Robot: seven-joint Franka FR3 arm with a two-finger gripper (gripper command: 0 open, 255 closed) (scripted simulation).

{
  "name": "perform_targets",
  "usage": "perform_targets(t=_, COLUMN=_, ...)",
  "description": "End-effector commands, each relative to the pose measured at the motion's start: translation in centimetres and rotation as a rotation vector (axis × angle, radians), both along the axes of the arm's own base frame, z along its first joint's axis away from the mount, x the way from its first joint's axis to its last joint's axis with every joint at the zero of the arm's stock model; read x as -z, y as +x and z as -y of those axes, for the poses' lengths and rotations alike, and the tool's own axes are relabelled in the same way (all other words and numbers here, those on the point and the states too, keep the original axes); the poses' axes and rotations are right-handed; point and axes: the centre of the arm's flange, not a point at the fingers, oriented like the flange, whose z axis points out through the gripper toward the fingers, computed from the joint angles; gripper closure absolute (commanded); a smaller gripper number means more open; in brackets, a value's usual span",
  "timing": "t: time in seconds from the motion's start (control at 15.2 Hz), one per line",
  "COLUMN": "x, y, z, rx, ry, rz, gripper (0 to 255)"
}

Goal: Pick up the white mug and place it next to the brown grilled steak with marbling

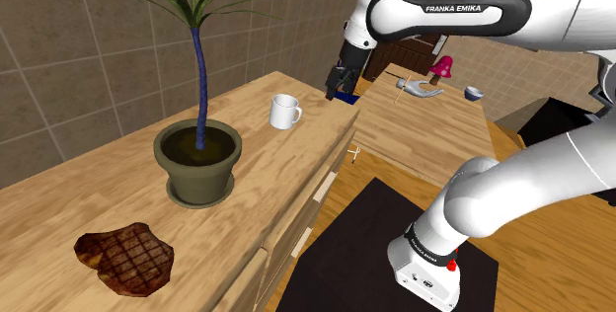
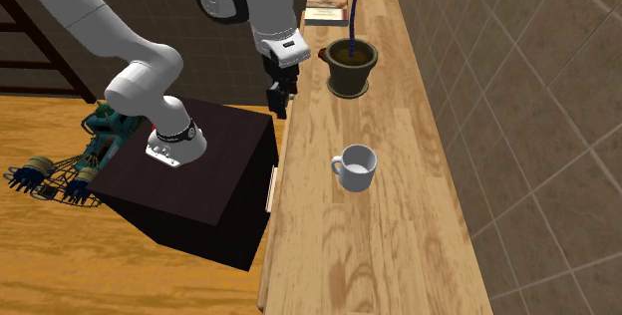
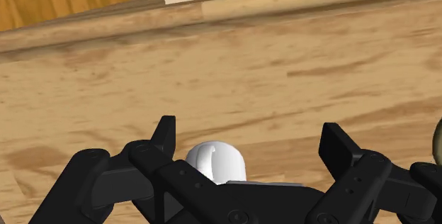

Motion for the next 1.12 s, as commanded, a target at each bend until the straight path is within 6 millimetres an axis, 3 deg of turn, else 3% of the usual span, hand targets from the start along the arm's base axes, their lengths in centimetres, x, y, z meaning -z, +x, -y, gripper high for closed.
perform_targets(t=0.0, x=1.5, y=2.4, z=0.7, rx=-0.002, ry=0.002, rz=0.004, gripper=0)
perform_targets(t=1.06, x=12.5, y=19.3, z=6.5, rx=-0.018, ry=0.019, rz=0.026, gripper=0)
